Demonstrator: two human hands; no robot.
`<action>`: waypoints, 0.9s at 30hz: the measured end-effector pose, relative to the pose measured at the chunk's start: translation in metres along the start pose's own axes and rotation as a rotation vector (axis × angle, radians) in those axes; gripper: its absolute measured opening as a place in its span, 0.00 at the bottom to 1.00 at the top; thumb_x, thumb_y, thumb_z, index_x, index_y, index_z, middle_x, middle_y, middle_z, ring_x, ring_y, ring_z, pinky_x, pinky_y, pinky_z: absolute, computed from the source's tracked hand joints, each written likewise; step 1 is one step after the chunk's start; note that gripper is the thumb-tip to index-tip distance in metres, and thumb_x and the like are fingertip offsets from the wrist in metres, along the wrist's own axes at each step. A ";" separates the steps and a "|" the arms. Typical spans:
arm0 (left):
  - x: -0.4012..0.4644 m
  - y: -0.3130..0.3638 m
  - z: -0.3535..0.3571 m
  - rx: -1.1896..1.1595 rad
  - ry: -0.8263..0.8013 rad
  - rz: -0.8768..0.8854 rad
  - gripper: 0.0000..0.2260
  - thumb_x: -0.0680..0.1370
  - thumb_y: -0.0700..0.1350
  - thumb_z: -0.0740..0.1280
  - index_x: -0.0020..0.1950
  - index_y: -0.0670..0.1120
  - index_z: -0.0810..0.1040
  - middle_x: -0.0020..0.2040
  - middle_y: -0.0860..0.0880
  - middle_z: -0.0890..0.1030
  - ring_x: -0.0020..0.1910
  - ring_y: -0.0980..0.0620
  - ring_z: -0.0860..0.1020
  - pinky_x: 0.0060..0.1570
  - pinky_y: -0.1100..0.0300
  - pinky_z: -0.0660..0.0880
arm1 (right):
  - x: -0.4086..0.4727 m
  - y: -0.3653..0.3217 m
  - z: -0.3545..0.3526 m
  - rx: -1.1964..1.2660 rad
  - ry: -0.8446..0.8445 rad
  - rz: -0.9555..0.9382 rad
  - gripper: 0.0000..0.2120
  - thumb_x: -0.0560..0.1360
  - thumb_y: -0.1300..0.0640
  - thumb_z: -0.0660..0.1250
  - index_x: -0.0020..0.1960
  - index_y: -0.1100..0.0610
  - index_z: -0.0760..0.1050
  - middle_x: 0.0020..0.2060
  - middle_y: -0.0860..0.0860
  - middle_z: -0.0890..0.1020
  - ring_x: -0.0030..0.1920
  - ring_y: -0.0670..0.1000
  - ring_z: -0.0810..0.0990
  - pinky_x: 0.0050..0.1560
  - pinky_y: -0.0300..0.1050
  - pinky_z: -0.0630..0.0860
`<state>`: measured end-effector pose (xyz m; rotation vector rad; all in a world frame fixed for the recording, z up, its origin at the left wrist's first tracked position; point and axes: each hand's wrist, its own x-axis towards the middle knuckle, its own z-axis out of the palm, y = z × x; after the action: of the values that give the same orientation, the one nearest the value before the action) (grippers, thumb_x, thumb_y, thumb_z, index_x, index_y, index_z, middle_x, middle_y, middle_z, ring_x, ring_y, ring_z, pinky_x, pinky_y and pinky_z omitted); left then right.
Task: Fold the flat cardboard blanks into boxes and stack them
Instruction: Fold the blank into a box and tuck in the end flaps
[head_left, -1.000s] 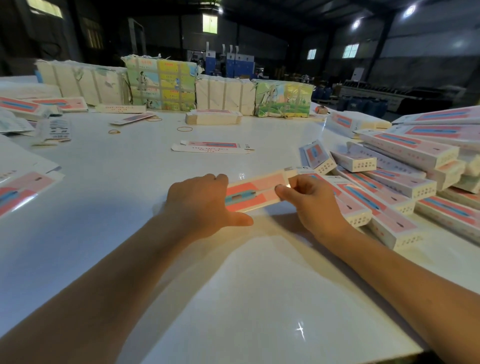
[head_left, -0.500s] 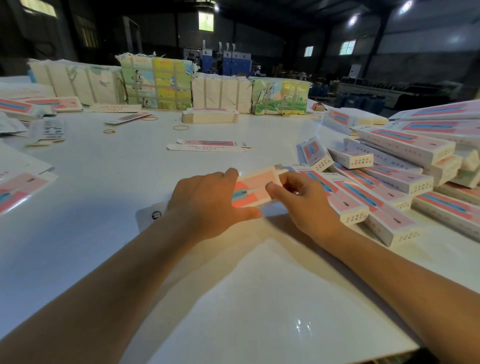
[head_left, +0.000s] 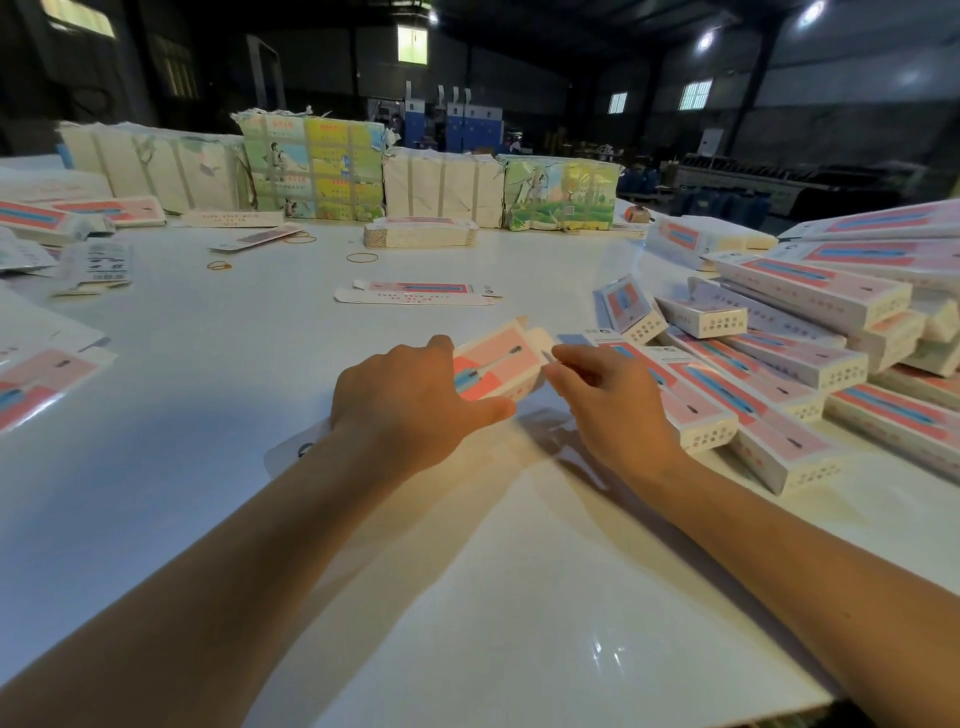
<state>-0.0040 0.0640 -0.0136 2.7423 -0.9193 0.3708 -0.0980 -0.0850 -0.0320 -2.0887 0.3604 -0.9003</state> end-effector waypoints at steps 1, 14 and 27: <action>0.000 0.000 0.000 -0.004 0.000 -0.004 0.26 0.67 0.75 0.57 0.49 0.54 0.61 0.40 0.55 0.68 0.38 0.52 0.71 0.28 0.62 0.60 | -0.001 0.000 0.000 0.010 -0.005 -0.004 0.08 0.76 0.60 0.65 0.41 0.57 0.81 0.33 0.54 0.80 0.30 0.43 0.71 0.30 0.30 0.68; -0.004 0.004 0.004 0.046 -0.009 0.064 0.26 0.68 0.75 0.56 0.50 0.54 0.61 0.51 0.53 0.77 0.39 0.53 0.71 0.30 0.61 0.62 | -0.001 0.002 0.004 0.156 -0.087 0.176 0.19 0.76 0.60 0.67 0.67 0.54 0.72 0.34 0.44 0.80 0.30 0.36 0.77 0.31 0.30 0.73; -0.005 0.000 0.008 0.061 -0.052 0.141 0.29 0.67 0.74 0.58 0.58 0.54 0.65 0.53 0.55 0.77 0.32 0.56 0.67 0.27 0.64 0.61 | 0.002 0.004 -0.002 0.135 -0.112 0.232 0.05 0.78 0.57 0.64 0.54 0.54 0.74 0.37 0.46 0.80 0.25 0.40 0.76 0.23 0.34 0.72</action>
<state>-0.0066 0.0640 -0.0229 2.7620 -1.1366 0.3594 -0.0979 -0.0893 -0.0337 -1.9176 0.4582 -0.6496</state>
